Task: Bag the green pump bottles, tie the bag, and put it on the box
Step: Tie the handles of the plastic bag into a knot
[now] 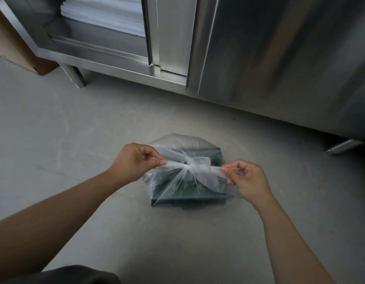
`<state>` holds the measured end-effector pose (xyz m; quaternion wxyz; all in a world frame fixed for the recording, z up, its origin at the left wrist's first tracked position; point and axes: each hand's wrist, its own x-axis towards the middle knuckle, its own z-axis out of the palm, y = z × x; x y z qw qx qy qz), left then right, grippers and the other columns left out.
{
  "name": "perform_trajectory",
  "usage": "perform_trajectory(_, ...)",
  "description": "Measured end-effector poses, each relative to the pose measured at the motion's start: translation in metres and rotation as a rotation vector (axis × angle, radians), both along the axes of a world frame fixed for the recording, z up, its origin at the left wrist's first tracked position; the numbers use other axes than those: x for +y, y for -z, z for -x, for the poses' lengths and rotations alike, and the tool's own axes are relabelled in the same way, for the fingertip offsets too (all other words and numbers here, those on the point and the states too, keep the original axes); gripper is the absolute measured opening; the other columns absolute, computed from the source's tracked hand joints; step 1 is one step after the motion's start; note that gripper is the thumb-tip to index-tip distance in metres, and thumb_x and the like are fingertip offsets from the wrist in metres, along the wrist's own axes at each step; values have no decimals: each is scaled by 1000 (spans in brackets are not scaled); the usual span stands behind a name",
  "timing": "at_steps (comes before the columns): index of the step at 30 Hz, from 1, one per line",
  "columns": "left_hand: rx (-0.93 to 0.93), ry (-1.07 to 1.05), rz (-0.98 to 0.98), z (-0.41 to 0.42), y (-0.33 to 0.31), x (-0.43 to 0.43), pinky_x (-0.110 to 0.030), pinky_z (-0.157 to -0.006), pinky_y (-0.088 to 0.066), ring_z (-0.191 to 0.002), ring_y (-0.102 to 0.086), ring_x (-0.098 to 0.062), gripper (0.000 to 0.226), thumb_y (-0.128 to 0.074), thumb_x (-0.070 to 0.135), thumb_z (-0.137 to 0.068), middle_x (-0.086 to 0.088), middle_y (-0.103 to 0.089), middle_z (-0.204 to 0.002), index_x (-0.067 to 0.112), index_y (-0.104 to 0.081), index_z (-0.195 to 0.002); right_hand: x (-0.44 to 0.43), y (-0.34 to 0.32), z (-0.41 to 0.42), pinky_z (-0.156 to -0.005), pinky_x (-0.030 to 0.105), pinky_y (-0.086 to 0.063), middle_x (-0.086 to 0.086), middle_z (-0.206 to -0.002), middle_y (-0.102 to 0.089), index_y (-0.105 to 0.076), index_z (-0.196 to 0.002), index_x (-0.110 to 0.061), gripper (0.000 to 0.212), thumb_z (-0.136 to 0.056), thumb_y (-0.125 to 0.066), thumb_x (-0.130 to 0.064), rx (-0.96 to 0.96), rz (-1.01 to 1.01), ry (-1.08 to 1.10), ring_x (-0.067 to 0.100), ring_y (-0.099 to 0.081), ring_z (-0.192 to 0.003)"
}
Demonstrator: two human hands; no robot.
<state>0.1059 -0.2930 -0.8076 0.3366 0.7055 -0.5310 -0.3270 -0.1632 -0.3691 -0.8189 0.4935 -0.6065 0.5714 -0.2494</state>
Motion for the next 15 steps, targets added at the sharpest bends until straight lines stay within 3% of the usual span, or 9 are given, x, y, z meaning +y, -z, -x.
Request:
perform_trajectory(4,10,63,-86,10,24,10,-6,-68,-46,-68,-65,4,18,-79,22,-69,31,-66,-64,38,-72,-70,6,29,2,-57,17,-51,1,-64,-67,-68,-66,-23,23,-79,-69,-4,15,-88,40,9,-60,-54)
perform_trajectory(6,-11,47,-105,11,35,17,-6,-70,-46,-74,-64,6,14,-78,24,-71,30,-67,-68,37,-73,-75,4,35,4,-65,21,-54,-5,-69,-70,-69,-67,-26,21,-76,-72,-8,47,-91,19,16,-64,-67)
perform_trajectory(9,-36,18,-117,8,40,25,-4,-73,-43,-83,-61,9,14,-77,32,-72,26,-68,-81,34,-74,-86,-3,24,4,-59,13,-48,-9,-78,-68,-67,-77,-32,20,-71,-78,-15,123,-74,-81,7,-62,-69)
perform_trajectory(13,-51,21,-25,7,37,23,-2,-77,-42,-87,-61,9,11,-73,31,-76,26,-67,-86,37,-72,-86,-14,-9,-6,-83,19,-44,-12,-99,-65,-67,-94,-32,33,-66,-82,-27,269,-11,-283,5,-59,-94)
perform_trajectory(15,-83,12,20,6,36,19,-10,-80,-47,-87,-63,3,14,-72,28,-78,22,-67,-91,35,-71,-90,-16,-24,-15,-82,11,-38,-13,-103,-62,-67,-100,-29,36,-67,-80,-32,341,96,-331,4,-55,-98)
